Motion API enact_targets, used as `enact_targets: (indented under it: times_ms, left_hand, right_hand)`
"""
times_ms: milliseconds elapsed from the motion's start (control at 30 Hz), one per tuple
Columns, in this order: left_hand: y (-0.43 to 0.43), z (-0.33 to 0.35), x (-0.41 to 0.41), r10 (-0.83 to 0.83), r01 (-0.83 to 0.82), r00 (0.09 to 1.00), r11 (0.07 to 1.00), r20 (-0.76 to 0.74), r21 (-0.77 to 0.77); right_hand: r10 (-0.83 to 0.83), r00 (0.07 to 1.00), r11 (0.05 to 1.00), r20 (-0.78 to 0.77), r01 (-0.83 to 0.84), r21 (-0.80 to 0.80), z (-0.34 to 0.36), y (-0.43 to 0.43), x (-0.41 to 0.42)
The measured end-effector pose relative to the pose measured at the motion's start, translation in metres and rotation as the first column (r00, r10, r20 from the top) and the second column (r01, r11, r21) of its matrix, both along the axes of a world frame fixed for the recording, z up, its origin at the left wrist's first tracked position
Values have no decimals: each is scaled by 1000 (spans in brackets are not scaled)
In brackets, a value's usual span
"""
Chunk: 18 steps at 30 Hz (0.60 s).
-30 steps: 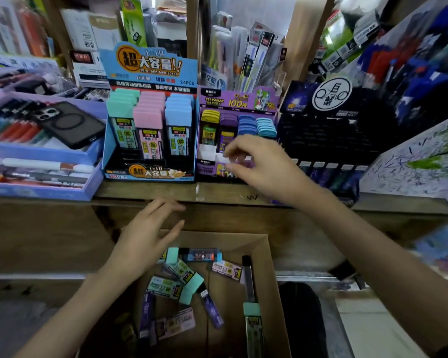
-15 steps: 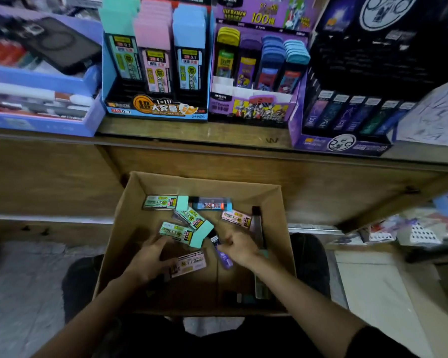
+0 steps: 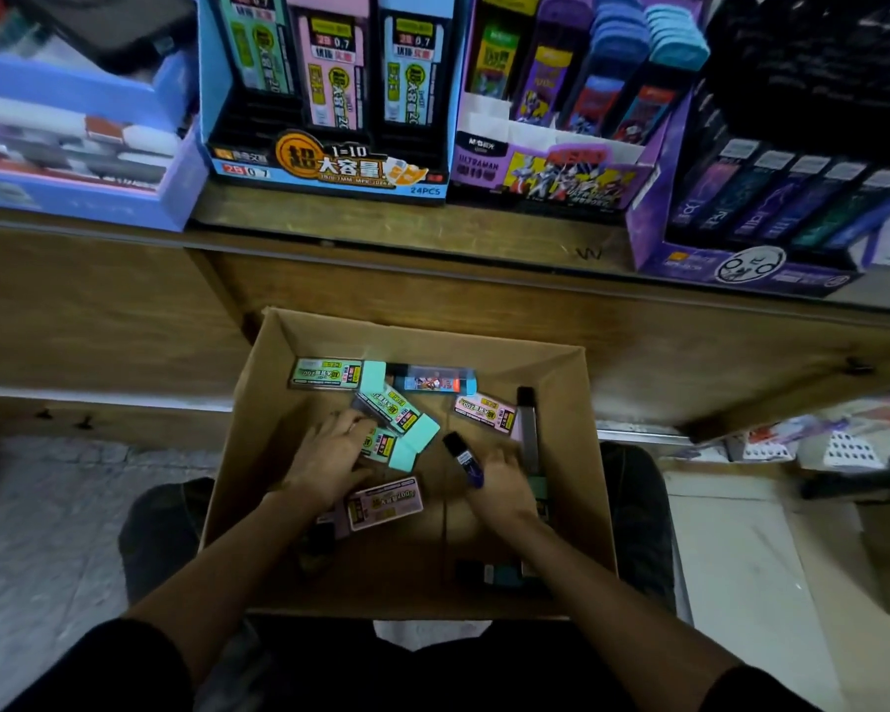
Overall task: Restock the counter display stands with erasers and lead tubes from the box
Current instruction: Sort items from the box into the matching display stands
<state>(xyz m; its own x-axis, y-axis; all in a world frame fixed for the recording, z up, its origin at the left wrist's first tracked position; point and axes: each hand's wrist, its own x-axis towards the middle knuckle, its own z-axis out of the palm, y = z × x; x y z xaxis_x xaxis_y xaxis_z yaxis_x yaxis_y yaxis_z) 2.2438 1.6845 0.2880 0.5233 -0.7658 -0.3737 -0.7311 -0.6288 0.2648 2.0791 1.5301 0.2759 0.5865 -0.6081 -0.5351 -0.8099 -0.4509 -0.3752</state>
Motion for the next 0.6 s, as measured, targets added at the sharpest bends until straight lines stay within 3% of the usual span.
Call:
enact_targets:
  times_ms: [333, 433, 533, 600]
  left_hand:
    - [-8, -7, -1, -47, 47, 999, 999, 4, 13]
    - [-3, -9, -6, 107, -119, 983, 990, -150, -75]
    - [5, -4, -7, 292, -350, 888, 930, -354, -110]
    - [10, 0, -6, 367, -472, 822, 867, -435, -161]
  right_hand:
    - [-62, 981, 991, 186, 39, 126, 8, -13, -11]
    - [-178, 954, 964, 242, 120, 238, 14, -10, -7]
    - [-244, 944, 918, 222, 151, 367, 16, 0, 1]
    - [-199, 959, 874, 200, 82, 479, 14, 11, 6]
